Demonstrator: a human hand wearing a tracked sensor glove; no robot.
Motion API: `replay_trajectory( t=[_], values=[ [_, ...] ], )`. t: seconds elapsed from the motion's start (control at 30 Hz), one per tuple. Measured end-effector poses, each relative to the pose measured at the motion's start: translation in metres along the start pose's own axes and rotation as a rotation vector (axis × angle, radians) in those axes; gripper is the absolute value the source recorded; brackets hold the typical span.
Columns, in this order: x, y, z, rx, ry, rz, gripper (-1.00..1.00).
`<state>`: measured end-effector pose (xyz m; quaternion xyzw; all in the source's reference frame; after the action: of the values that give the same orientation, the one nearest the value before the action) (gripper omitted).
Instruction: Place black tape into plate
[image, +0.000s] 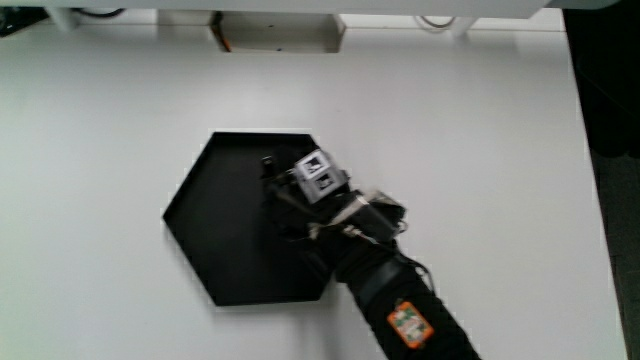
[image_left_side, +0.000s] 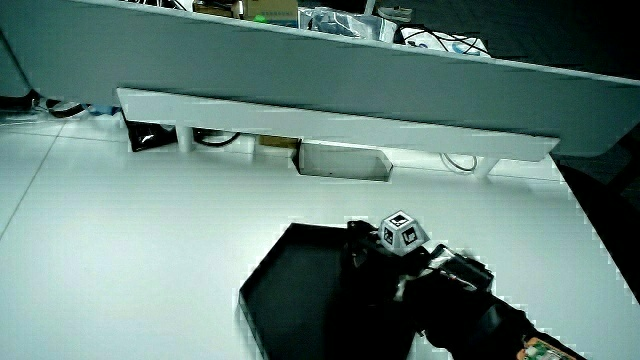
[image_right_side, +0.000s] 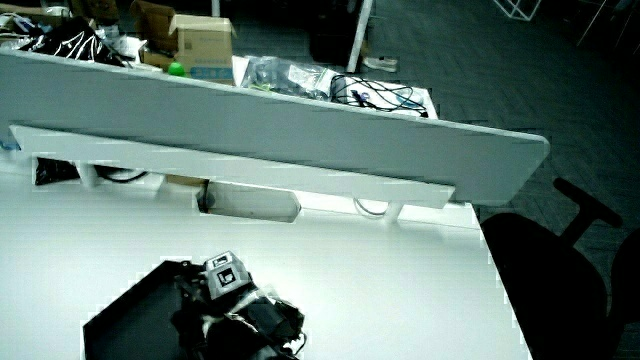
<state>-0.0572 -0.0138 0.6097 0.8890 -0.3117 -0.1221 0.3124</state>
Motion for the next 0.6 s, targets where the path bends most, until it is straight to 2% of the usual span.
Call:
replay_trajectory(
  t=[0.03, 0.1, 0.2, 0.23, 0.27, 0.33, 0.37, 0.43, 0.47, 0.5, 0.53, 0.6],
  values=[
    [-0.002, 0.0, 0.0, 0.003, -0.016, -0.001, 0.0],
    [-0.004, 0.005, -0.007, -0.045, -0.041, -0.019, 0.0],
    [0.001, 0.01, -0.02, -0.069, -0.091, -0.09, 0.0],
    [0.003, 0.008, -0.022, -0.072, -0.092, -0.088, 0.0],
    [0.004, 0.012, -0.03, -0.108, -0.106, -0.082, 0.0],
    [0.006, 0.011, -0.033, -0.137, -0.103, -0.069, 0.0],
    [0.007, 0.011, -0.034, -0.143, -0.119, -0.084, 0.0],
    [0.008, 0.012, -0.034, -0.163, -0.115, -0.083, 0.0],
    [0.006, 0.015, -0.037, -0.186, -0.129, -0.077, 0.0],
    [0.004, 0.014, -0.035, -0.186, -0.137, -0.069, 0.0],
    [0.002, 0.015, -0.038, -0.223, -0.143, -0.065, 0.0],
    [0.002, 0.014, -0.039, -0.223, -0.168, -0.078, 0.0]
  ],
)
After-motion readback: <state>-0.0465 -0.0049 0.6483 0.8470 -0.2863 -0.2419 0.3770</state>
